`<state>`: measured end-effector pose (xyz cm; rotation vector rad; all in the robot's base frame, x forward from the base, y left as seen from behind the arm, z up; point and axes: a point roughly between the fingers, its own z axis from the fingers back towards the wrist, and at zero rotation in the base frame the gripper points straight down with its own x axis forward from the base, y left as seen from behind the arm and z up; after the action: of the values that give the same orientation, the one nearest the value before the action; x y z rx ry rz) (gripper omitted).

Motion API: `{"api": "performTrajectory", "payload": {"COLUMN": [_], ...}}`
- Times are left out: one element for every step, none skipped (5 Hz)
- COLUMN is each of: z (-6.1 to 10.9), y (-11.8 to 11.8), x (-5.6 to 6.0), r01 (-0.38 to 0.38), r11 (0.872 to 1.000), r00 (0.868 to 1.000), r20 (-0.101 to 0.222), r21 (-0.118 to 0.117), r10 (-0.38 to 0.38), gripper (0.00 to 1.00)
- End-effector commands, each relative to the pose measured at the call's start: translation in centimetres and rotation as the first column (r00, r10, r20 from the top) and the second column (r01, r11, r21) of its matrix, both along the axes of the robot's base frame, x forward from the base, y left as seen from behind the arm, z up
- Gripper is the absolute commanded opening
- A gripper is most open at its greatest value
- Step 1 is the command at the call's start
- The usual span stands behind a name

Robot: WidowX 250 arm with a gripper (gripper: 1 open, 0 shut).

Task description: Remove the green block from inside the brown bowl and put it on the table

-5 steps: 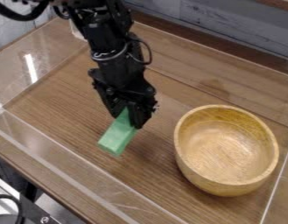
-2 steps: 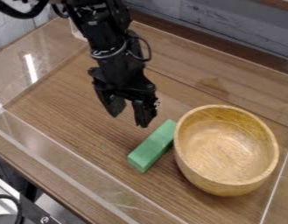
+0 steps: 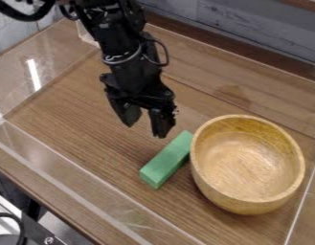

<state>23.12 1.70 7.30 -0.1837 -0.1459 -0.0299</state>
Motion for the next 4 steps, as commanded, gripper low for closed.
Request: {"api": "performTrajectory", "payload": {"z": [0.52, 0.37, 0.18, -0.01], "y": [-0.29, -0.50, -0.70, -0.83], "x": [0.51, 0.50, 0.49, 0.50], "r01": [0.008, 0.010, 0.011, 0.010], "r11": [1.000, 1.000, 1.000, 1.000], "r00": [0.999, 0.999, 0.999, 0.999], "r20": [0.031, 0.031, 0.031, 0.031], "r21": [0.001, -0.003, -0.007, -0.011], "r10": [-0.008, -0.009, -0.010, -0.010], "gripper": [1.00, 1.00, 1.00, 1.00]}}
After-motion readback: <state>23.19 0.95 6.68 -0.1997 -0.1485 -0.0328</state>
